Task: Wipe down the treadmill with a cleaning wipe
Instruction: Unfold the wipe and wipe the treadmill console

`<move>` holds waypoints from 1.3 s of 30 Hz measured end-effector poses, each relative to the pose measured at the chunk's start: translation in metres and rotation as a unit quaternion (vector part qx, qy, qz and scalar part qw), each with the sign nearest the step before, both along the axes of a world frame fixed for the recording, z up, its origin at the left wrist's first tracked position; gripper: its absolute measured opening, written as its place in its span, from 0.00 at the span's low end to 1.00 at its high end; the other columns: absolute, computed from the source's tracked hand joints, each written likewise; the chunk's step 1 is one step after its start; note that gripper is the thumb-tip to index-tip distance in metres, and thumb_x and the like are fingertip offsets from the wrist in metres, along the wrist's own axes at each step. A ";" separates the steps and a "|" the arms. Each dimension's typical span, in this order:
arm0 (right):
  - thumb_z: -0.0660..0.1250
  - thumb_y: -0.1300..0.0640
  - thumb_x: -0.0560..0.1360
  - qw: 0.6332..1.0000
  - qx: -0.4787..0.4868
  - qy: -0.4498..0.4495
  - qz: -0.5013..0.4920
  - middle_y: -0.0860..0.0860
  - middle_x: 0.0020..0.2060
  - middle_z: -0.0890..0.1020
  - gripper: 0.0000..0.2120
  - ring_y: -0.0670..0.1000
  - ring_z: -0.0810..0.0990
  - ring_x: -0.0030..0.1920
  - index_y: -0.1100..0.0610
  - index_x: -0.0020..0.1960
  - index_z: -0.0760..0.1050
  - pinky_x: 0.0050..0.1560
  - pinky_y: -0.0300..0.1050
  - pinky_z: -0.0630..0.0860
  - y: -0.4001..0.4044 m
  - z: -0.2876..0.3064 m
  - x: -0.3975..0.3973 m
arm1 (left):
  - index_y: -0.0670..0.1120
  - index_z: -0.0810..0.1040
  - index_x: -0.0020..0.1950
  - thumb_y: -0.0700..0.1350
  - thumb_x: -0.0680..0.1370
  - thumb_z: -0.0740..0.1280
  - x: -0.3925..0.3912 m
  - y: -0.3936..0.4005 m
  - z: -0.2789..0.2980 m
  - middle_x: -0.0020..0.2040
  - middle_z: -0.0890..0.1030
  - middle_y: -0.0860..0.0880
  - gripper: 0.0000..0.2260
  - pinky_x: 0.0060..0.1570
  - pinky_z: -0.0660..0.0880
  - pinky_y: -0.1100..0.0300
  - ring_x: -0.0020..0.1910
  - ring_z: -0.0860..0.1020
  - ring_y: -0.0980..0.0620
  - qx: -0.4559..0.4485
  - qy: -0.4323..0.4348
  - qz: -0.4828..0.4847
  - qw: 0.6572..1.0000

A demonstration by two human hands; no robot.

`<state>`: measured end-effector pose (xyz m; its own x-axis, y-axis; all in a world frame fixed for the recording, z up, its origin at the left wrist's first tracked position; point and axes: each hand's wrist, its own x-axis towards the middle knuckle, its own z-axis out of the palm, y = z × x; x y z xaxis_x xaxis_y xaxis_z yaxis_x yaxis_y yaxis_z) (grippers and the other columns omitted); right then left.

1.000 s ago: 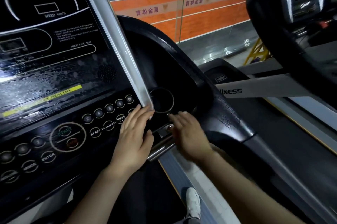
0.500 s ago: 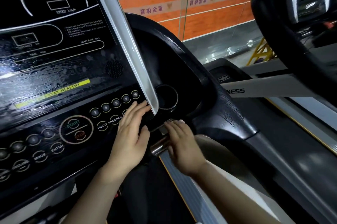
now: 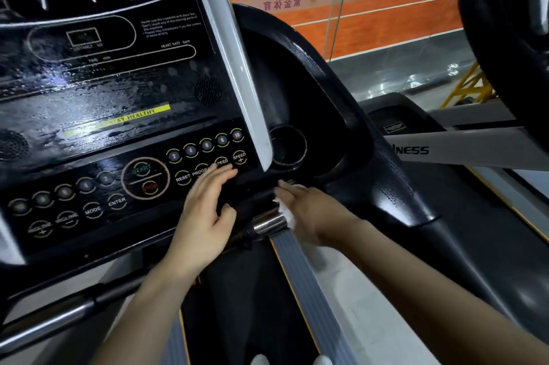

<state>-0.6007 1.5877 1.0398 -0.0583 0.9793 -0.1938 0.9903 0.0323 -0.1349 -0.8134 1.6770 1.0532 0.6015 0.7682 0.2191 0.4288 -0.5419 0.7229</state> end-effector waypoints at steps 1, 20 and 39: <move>0.63 0.53 0.75 1.000 -0.009 0.003 0.001 0.56 0.76 0.61 0.31 0.57 0.65 0.73 0.58 0.76 0.60 0.72 0.48 0.60 0.003 0.004 0.006 | 0.50 0.70 0.72 0.35 0.77 0.62 -0.004 -0.001 0.001 0.72 0.68 0.59 0.25 0.73 0.51 0.69 0.75 0.58 0.64 0.002 0.006 0.004 1.000; 0.62 0.63 0.76 0.982 0.040 -0.077 0.169 0.58 0.56 0.79 0.13 0.61 0.77 0.56 0.61 0.60 0.71 0.52 0.51 0.71 0.040 -0.010 -0.091 | 0.60 0.74 0.64 0.44 0.73 0.58 -0.040 -0.027 -0.004 0.59 0.79 0.63 0.21 0.62 0.74 0.54 0.62 0.76 0.59 -0.067 0.039 0.079 0.994; 0.54 0.48 0.80 0.977 0.176 -0.115 0.007 0.56 0.65 0.77 0.25 0.56 0.74 0.67 0.61 0.71 0.70 0.74 0.49 0.58 -0.023 -0.014 0.071 | 0.59 0.73 0.67 0.40 0.78 0.62 -0.010 -0.034 -0.008 0.61 0.76 0.66 0.21 0.63 0.67 0.68 0.64 0.72 0.65 -0.069 0.065 0.006 0.995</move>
<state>-0.5299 1.5646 1.0259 -0.0672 0.9869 0.1464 0.9922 0.0506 0.1140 -0.8234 1.6429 1.0450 0.6087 0.7928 0.0321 0.5299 -0.4363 0.7273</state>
